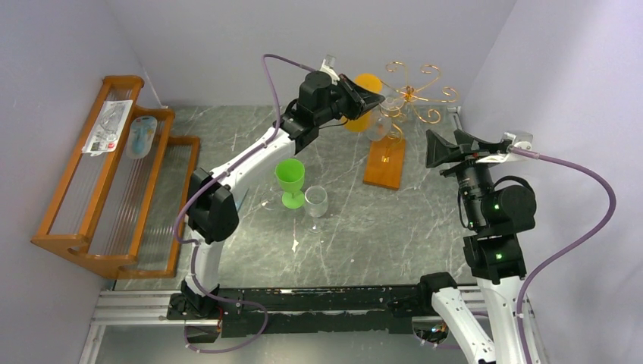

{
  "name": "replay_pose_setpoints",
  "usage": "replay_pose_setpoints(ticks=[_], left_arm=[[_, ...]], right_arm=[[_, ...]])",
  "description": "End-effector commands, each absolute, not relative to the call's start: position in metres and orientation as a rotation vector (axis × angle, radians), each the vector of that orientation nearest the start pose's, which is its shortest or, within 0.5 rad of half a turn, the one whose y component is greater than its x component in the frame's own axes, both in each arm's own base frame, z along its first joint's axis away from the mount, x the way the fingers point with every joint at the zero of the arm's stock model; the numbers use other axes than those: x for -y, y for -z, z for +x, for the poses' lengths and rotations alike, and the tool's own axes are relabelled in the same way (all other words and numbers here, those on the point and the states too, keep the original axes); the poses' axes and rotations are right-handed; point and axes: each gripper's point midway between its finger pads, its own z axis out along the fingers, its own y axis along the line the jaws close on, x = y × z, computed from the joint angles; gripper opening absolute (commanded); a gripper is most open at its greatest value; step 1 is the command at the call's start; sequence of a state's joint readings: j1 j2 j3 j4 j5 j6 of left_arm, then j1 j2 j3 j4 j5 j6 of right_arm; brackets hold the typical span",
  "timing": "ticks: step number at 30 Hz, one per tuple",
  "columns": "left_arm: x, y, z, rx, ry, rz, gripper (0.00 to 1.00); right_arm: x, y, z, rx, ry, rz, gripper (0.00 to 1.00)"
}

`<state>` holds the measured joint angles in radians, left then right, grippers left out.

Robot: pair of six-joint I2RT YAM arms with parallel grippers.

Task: Place the wine glass upside down on the wine glass rack

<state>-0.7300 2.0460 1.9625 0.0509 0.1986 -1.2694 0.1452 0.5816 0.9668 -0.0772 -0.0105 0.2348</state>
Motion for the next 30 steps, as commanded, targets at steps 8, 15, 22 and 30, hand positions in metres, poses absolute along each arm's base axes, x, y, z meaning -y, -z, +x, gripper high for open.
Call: replay_pose_setpoints(ticks=[8,15,22,30], left_arm=[[0.454,-0.427,0.402,-1.726,1.76,-0.322,0.05],[0.454,-0.425,0.391,-1.738,1.812,-0.32,0.05],[0.449,-0.433,0.38,-1.728,1.843,-0.298,0.05],[0.458,-0.423,0.357,-1.779,1.919,-0.262,0.05]], right_arm=[[-0.042,-0.435,0.255,-1.281,-0.326,0.104,0.72],[-0.033,-0.431,0.257,-1.287,-0.3,0.159,0.72],[-0.028,-0.428,0.26,-1.295,-0.295,0.209,0.72],[-0.026,-0.444,0.252,-1.255,-0.307,0.221,0.72]])
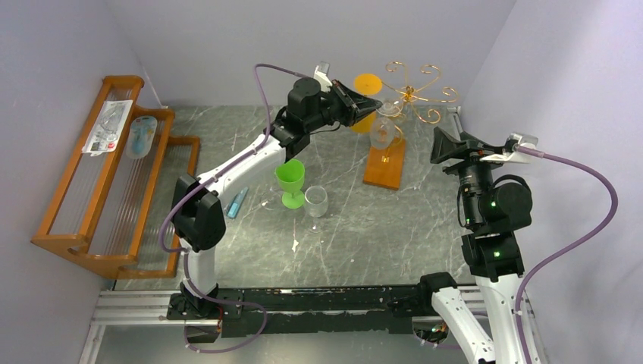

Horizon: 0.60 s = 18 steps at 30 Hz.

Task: Place the wine glass upside down on the wine glass rack

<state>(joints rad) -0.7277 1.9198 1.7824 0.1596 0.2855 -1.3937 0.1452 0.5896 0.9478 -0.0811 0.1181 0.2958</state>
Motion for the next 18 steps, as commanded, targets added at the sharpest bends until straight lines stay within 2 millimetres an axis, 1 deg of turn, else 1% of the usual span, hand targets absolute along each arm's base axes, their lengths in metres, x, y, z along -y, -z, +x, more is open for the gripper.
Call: replay_pose_setpoints(ticks=[1,6,8,11,13,18], left_arm=[[0.458,-0.423,0.357,-1.781,1.918,-0.259,0.05],[0.468,-0.42,0.352,-1.786,1.913,-0.219,0.05],[0.473,-0.419,0.353,-1.782,1.864,-0.198,0.05],[0.481,-0.409,0.355,-1.805,1.766,-0.184,0.05],[0.483,-0.405,0.357,-1.808,1.744,-0.192,0.07],[0.488,-0.393,0.366,-1.833,1.692,-0.203,0.14]], right_arm=[[-0.026,-0.443,0.252,-1.258,-0.309,0.221,0.72],[-0.024,-0.437,0.255,-1.273,-0.302,0.238,0.72],[-0.024,-0.435,0.256,-1.276,-0.301,0.245,0.72],[-0.023,-0.434,0.257,-1.281,-0.298,0.249,0.72],[-0.022,-0.432,0.258,-1.289,-0.296,0.261,0.72],[-0.017,-0.437,0.254,-1.284,-0.284,0.284,0.71]])
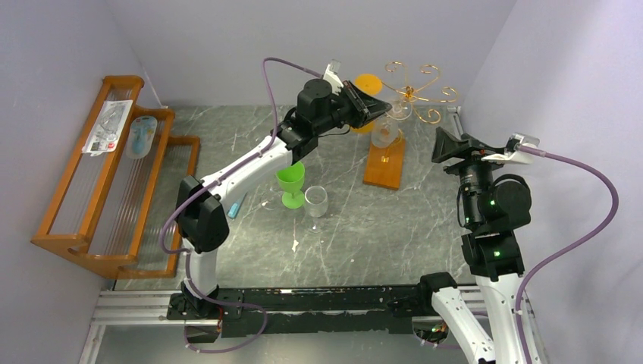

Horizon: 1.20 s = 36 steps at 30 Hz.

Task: Place the wine glass upside down on the wine glass rack

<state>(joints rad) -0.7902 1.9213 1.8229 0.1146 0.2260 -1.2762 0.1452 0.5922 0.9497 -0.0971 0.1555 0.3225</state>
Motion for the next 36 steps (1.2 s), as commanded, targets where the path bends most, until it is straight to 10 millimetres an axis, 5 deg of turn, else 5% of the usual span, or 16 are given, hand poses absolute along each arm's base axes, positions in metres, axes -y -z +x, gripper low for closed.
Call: replay_pose_setpoints(ticks=[1,10,19,25,36], left_arm=[[0.489,-0.392,0.367,-1.838,1.686,-0.197,0.15],[0.493,-0.381,0.371,-1.87,1.642,-0.201,0.28],[0.481,-0.394,0.364,-1.843,1.644,-0.21,0.54],[0.477,-0.398,0.353,-1.849,1.683,-0.192,0.62],[0.455,-0.397,0.308,-1.845,1.768,-0.059,0.72]], right_arm=[[-0.017,-0.438,0.254,-1.282,-0.283,0.286,0.71],[-0.016,-0.439,0.252,-1.28,-0.286,0.297,0.71],[-0.01,-0.44,0.253,-1.271,-0.295,0.363,0.71],[0.01,-0.415,0.259,-1.346,-0.249,0.559,0.71],[0.014,-0.384,0.249,-1.437,-0.279,0.717,0.71]])
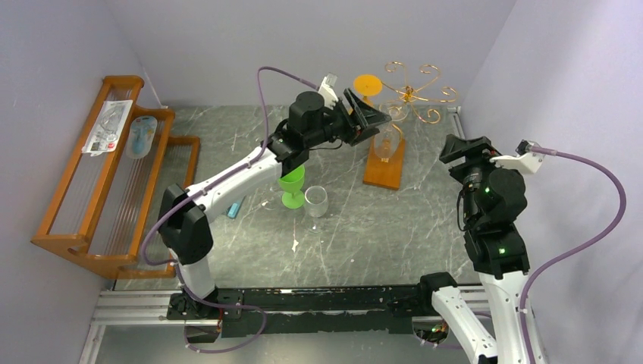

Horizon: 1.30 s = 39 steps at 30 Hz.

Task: Place the wine glass upside down on the wine glass rack

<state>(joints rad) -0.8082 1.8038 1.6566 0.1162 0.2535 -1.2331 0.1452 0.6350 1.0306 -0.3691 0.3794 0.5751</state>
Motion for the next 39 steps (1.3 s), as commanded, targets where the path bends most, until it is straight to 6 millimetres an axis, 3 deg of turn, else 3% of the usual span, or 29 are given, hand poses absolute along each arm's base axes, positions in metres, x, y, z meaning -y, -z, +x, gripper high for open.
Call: replay_pose_setpoints(ticks=[1,7,10,13,15,20,22,26,32,39], left_arm=[[0.451,-0.393,0.304,-1.846,1.754,-0.039,0.72],[0.423,-0.36,0.272,-1.876,1.639,0.168,0.77],[0.397,-0.318,0.265,-1.97,1.379,0.328,0.86],[0.353,-0.273,0.265,-2.068,1.032,0.443,0.91],[0.327,-0.26,0.261,-2.068,0.872,0.537,0.92],[0.291,-0.28,0.247,-1.949,0.725,0.69,0.86],[0.287,-0.283,0.243,-1.933,0.695,0.76,0.83],[0.281,-0.27,0.248,-1.993,0.609,0.809,0.72],[0.31,-0.238,0.233,-2.042,0.758,0.941,0.67],[0.322,-0.202,0.237,-2.163,0.686,0.997,0.63]], right_arm=[[0.013,-0.381,0.248,-1.449,-0.281,0.723,0.71],[-0.001,-0.352,0.244,-1.555,-0.327,0.685,0.69],[-0.01,-0.334,0.241,-1.628,-0.335,0.629,0.67],[-0.018,-0.312,0.233,-1.693,-0.359,0.612,0.67],[-0.022,-0.297,0.229,-1.723,-0.386,0.62,0.66],[-0.031,-0.265,0.221,-1.779,-0.452,0.664,0.66],[-0.037,-0.254,0.22,-1.81,-0.483,0.677,0.65],[-0.05,-0.228,0.221,-1.886,-0.547,0.707,0.63],[-0.058,-0.192,0.22,-1.965,-0.582,0.772,0.61],[-0.058,-0.179,0.218,-1.951,-0.6,0.8,0.58]])
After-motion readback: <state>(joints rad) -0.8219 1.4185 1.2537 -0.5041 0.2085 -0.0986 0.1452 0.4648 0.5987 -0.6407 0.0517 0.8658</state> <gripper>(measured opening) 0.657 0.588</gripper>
